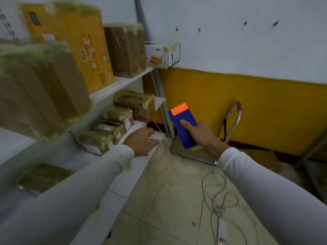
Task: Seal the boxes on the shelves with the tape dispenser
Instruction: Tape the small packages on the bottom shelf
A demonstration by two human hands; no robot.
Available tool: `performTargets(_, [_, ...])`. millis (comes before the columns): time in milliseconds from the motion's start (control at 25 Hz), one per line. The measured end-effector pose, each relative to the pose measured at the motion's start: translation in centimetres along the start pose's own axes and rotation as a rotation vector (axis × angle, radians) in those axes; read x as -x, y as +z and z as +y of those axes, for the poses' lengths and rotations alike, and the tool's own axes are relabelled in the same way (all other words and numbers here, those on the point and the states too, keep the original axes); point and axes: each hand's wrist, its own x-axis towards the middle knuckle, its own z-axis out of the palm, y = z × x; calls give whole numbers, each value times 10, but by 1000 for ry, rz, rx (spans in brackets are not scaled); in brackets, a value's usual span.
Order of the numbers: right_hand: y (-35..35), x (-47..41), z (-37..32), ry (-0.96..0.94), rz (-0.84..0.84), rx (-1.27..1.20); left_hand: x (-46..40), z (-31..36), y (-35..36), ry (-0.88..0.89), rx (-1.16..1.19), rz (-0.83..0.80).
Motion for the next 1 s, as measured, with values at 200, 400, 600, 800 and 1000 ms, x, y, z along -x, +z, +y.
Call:
performTargets(200, [-6,-82,37,84,-49,-15,-78,-8,38,-31,-7,-37])
performTargets(400, [-9,-193,65,137,-58,67,-188,-30,80,-30,105,-46])
performTargets(600, [-21,-318,69,172,-63,165,-319,-39,103,-31,164,-114])
performTargets(800, [-38,-427,67,163,-74,157,-422,-39,104,-54,159,-124])
performTargets(1000, [-21,-533,89,140,-241,82,-497,-48,116,-139,104,-58])
